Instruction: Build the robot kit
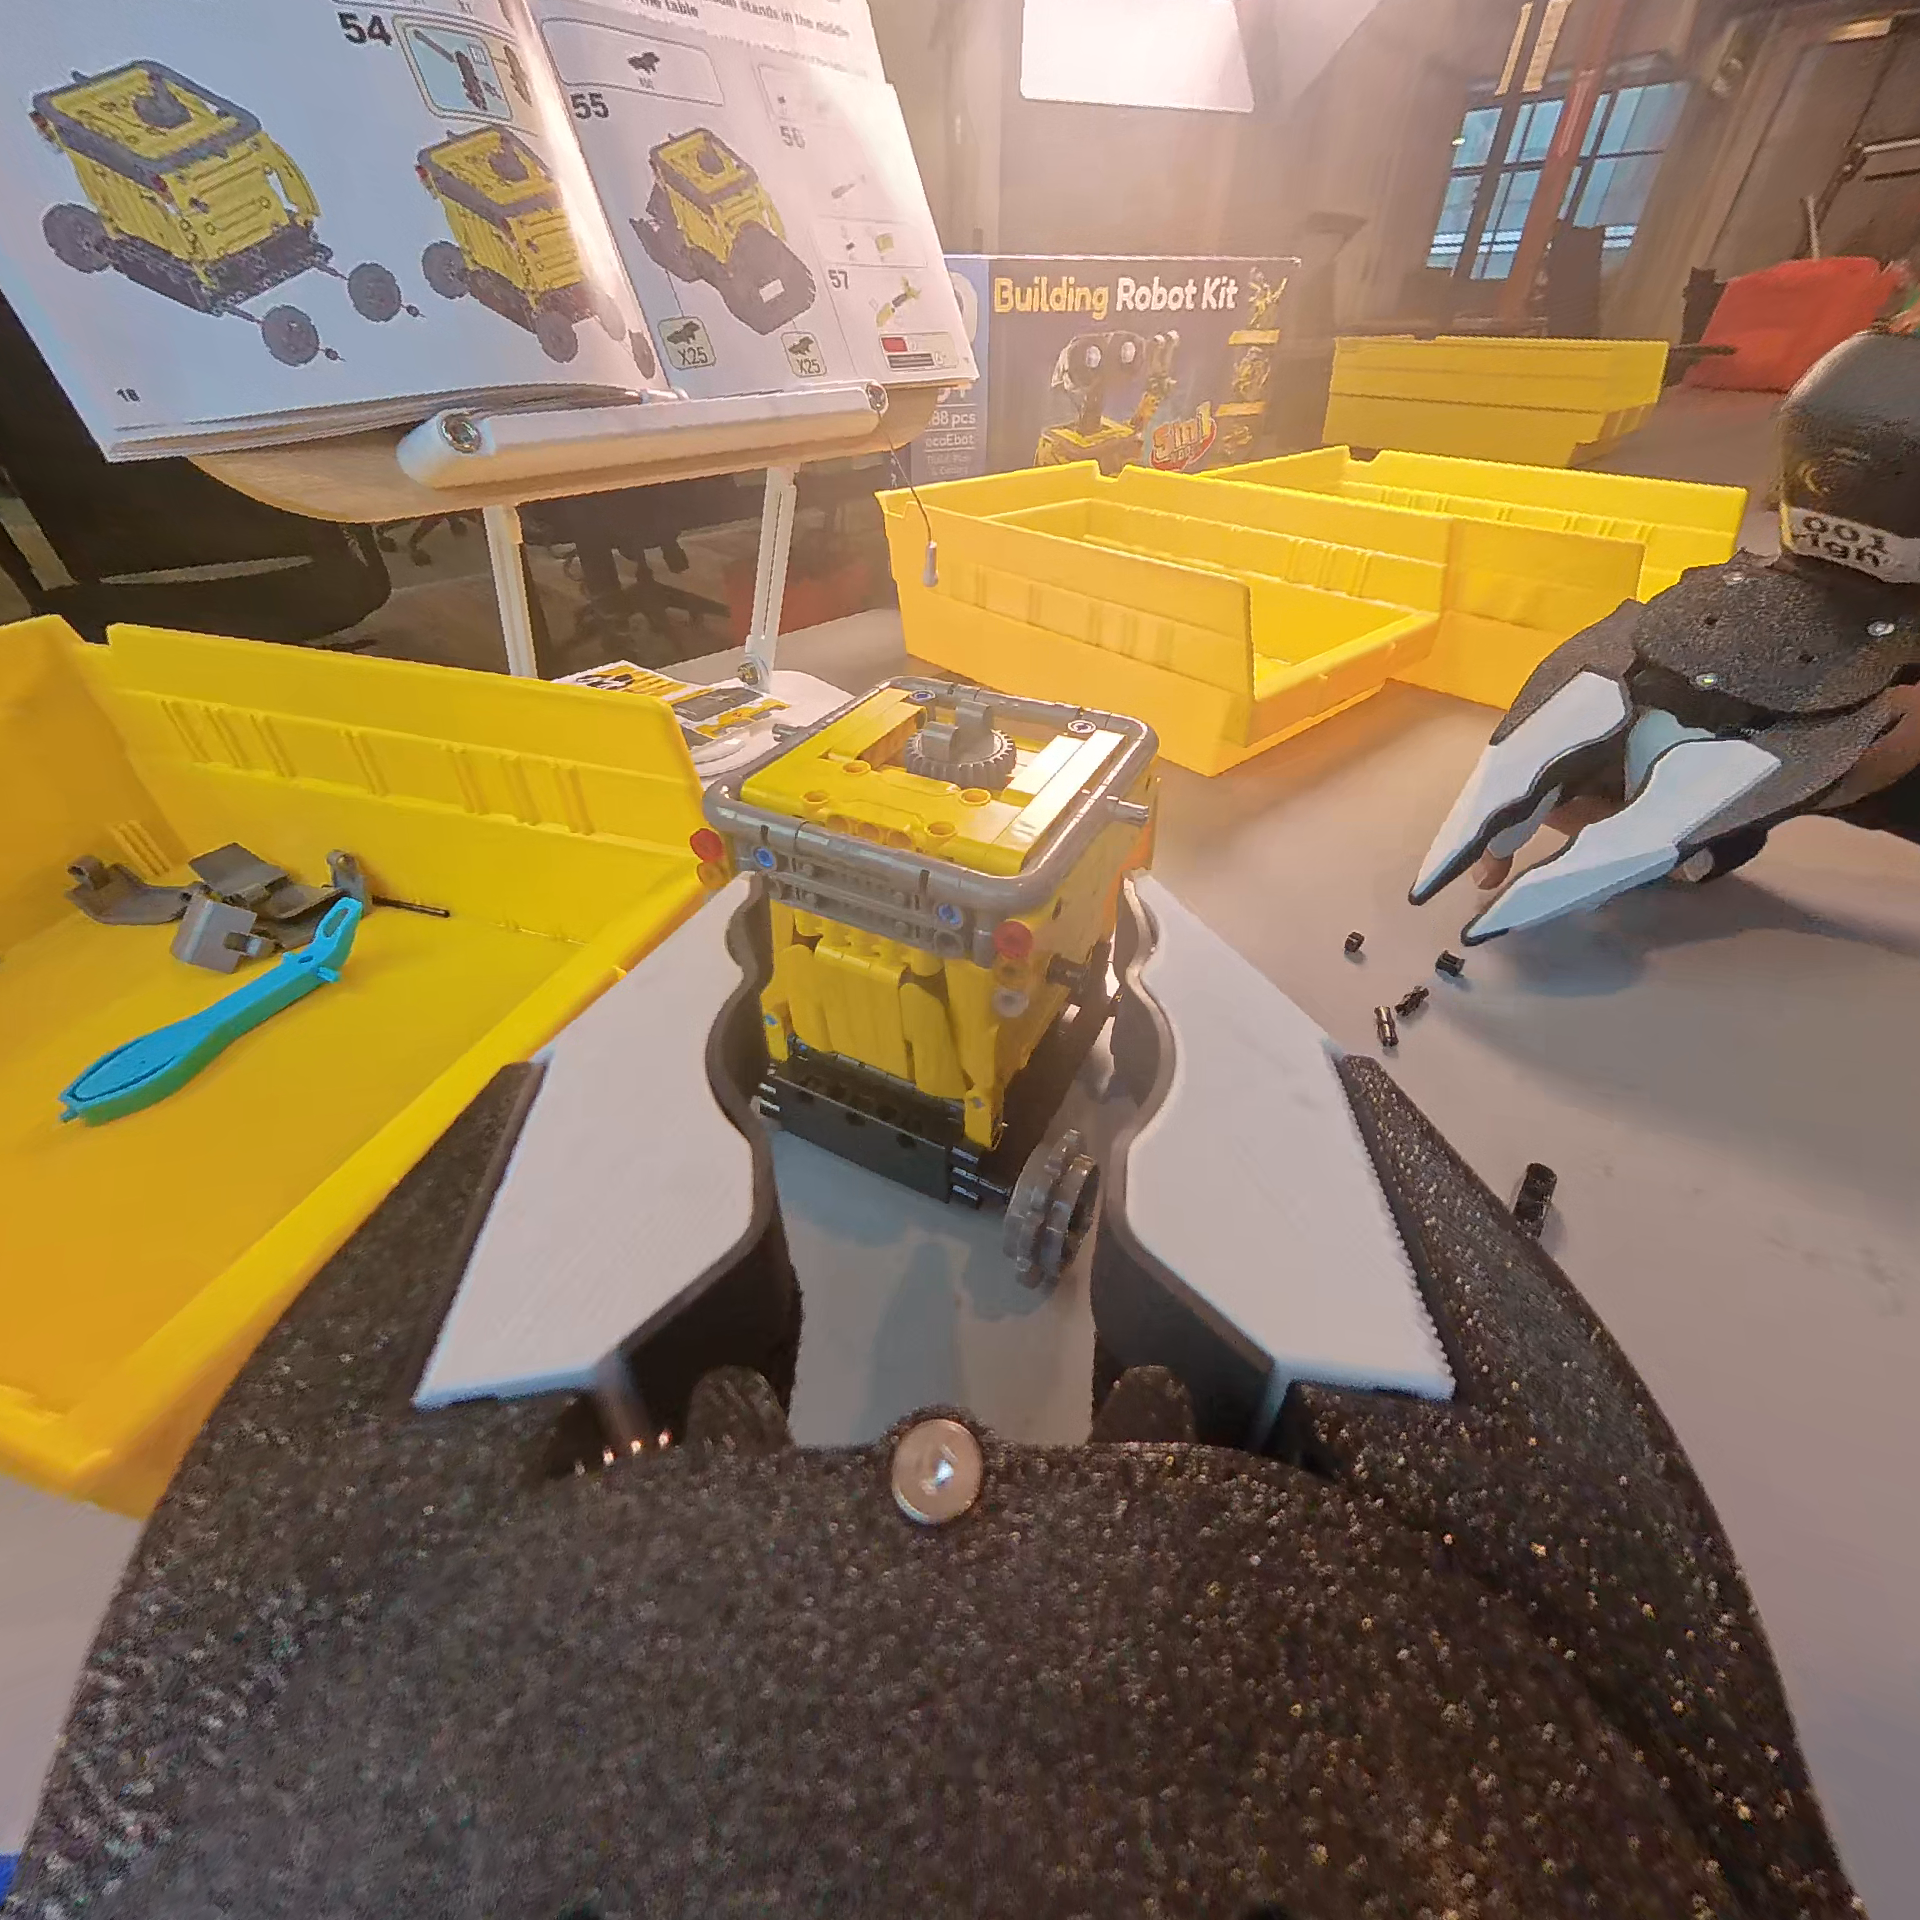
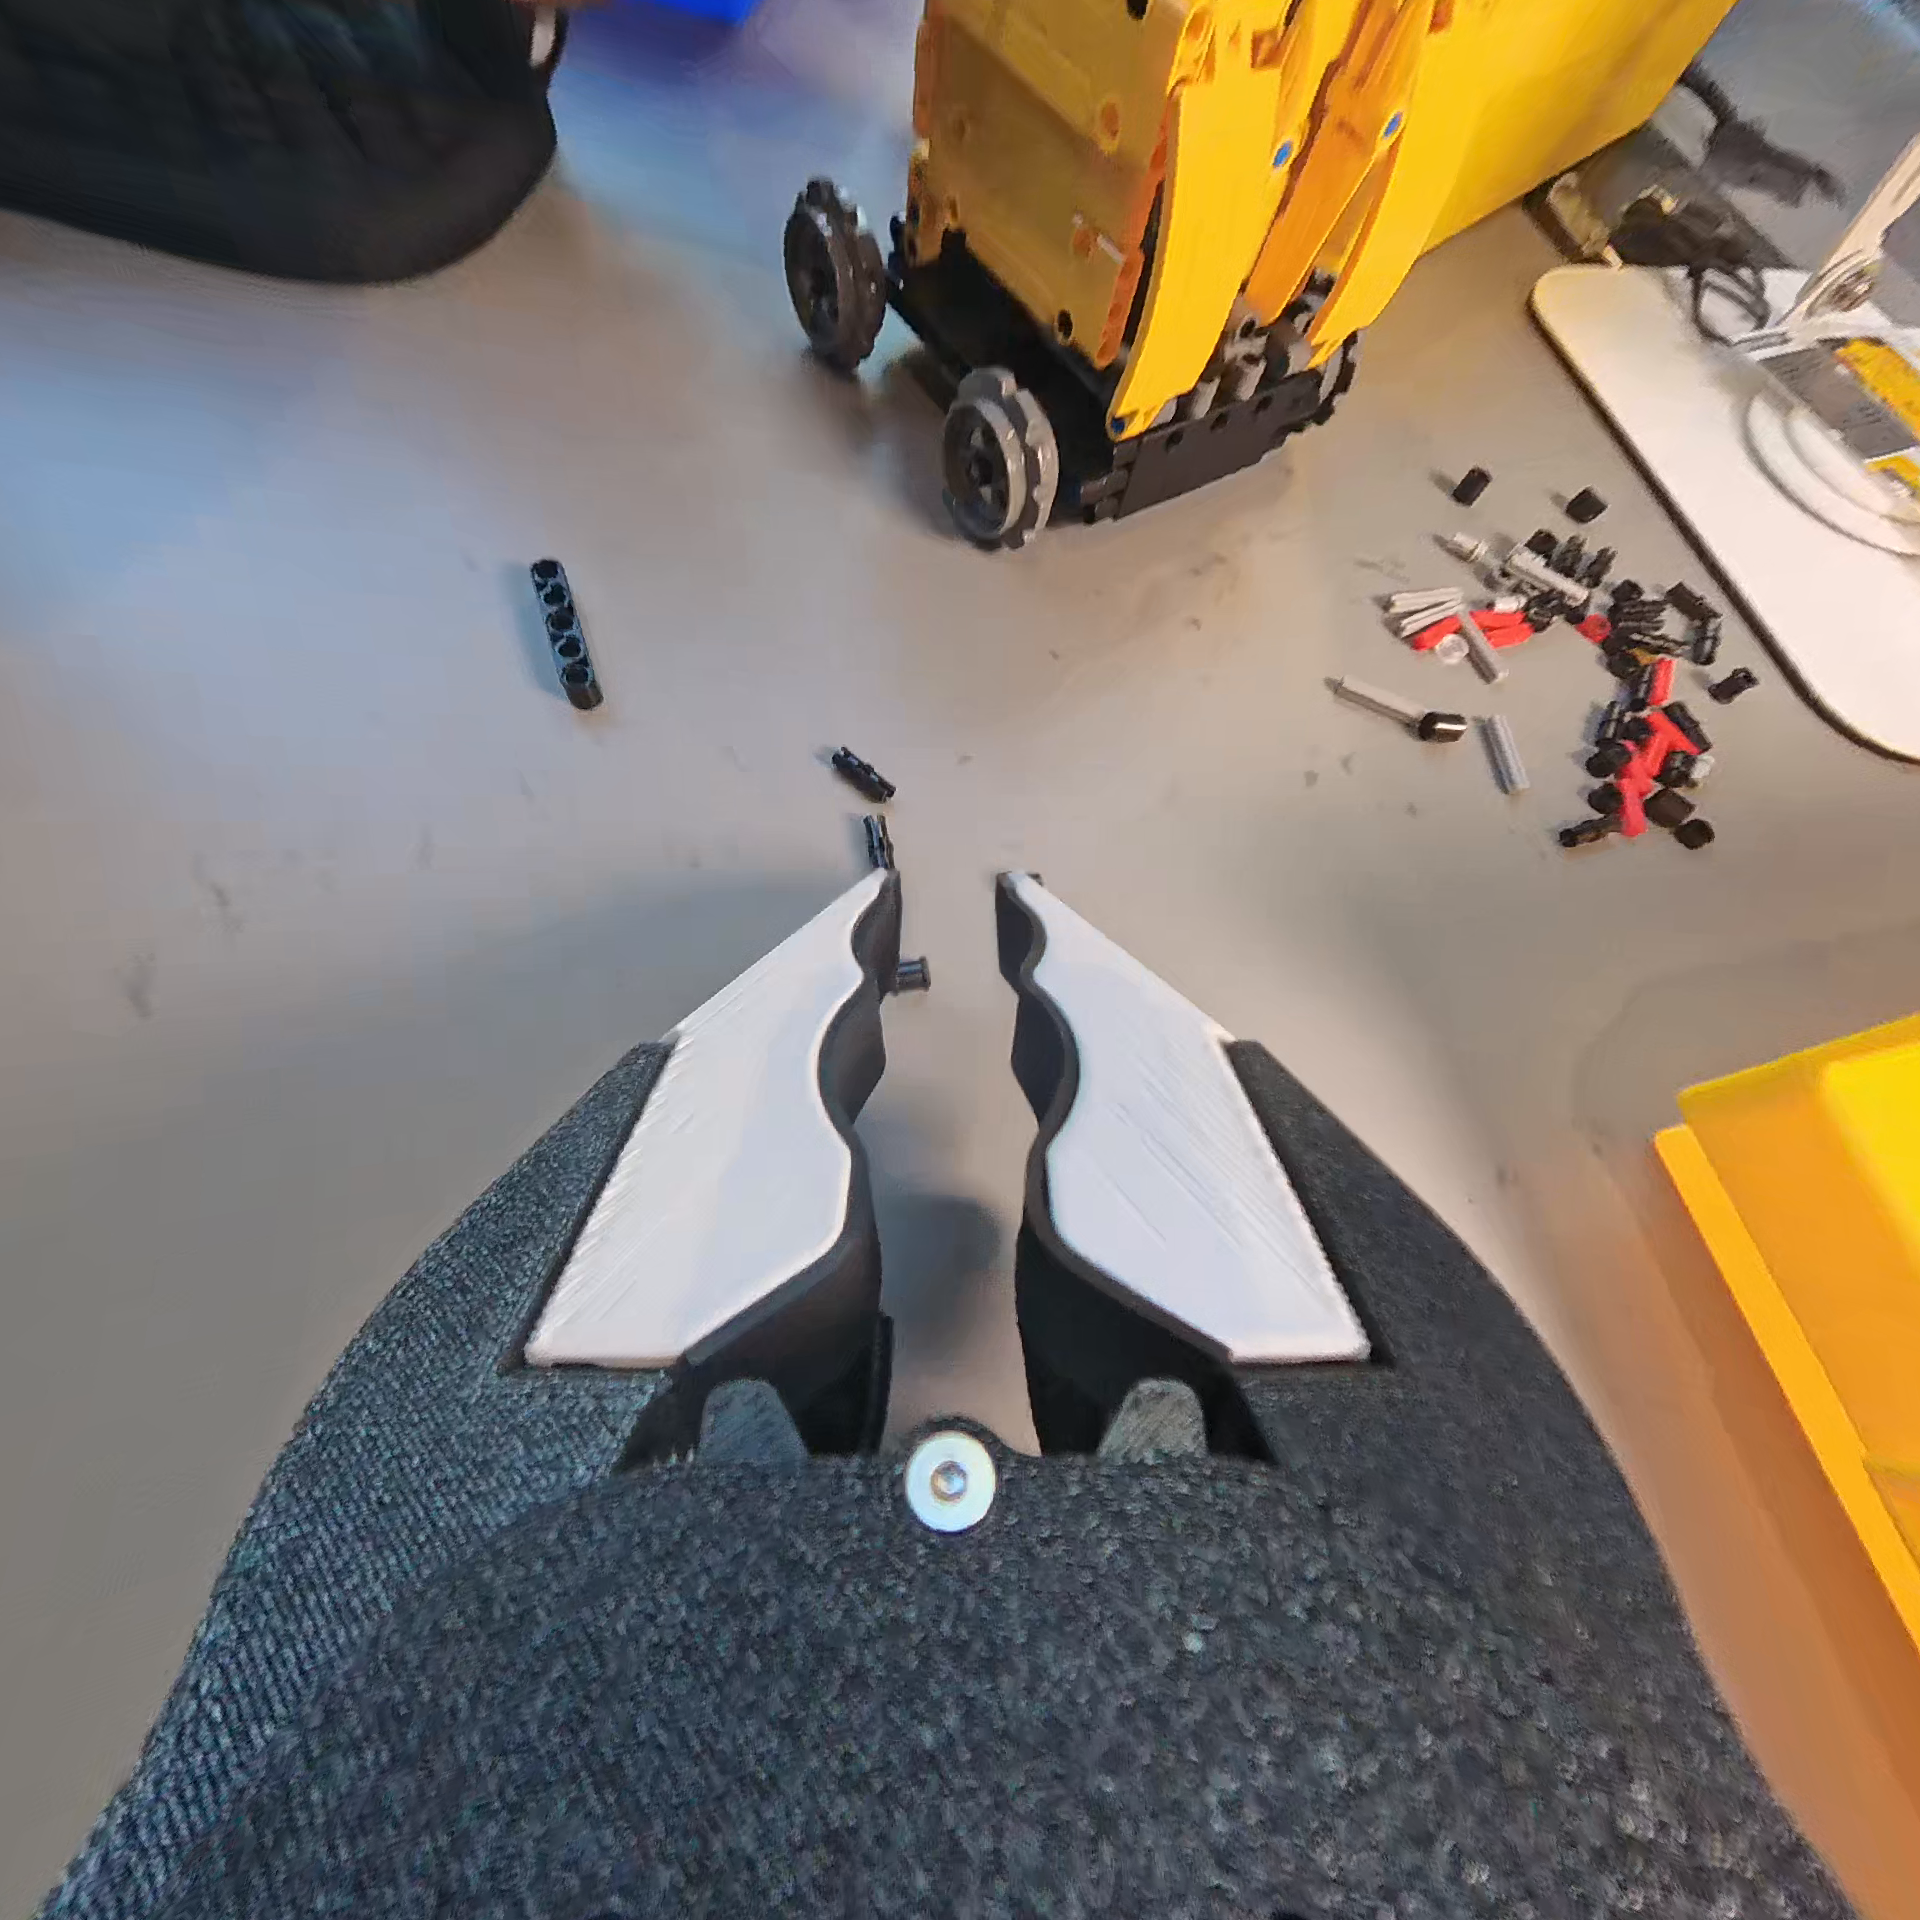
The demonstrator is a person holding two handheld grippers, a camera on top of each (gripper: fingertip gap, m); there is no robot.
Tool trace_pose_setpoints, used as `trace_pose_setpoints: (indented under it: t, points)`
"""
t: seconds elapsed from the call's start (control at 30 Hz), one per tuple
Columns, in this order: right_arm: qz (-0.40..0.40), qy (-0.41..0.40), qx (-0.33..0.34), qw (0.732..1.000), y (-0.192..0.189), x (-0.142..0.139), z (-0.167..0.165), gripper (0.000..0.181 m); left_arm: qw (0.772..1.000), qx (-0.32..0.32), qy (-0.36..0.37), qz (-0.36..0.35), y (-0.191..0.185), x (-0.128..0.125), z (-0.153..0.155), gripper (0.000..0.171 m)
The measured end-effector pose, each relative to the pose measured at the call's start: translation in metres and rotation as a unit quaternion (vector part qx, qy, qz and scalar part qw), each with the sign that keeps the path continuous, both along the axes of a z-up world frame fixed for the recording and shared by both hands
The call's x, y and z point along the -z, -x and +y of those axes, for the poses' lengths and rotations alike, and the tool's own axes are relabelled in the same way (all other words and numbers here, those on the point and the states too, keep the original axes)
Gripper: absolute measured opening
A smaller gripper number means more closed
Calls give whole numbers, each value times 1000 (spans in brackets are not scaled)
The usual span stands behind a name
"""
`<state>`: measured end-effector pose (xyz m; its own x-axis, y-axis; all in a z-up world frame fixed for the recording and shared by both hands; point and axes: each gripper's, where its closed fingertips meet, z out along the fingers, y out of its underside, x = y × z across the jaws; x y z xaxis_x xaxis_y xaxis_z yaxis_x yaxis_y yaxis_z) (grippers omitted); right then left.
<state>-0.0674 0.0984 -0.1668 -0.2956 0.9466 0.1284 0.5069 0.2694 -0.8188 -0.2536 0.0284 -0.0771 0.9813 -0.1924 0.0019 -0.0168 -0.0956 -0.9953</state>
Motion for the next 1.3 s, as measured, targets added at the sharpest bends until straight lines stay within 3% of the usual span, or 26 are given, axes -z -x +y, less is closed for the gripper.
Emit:
trace_pose_setpoints:
  t: [0.37,0.8,0.9,1.1,1.3]
  points:
    - [163,44,66,983,13,-53,20,25,1000,-2,4,-1,1,1,1,64]
    - [211,54,121,969,13,-67,40,36,1000,-8,2,-7,5,1,2,64]
    - [251,39,142,957,9,-84,52,34,1000,-9,3,-8,5,1,2,64]
    - [303,-16,275,912,-10,-135,143,23,1000,-6,10,-12,5,4,4,63]
    - [141,-60,341,927,13,-118,251,25,1000,5,12,-2,1,6,6,66]
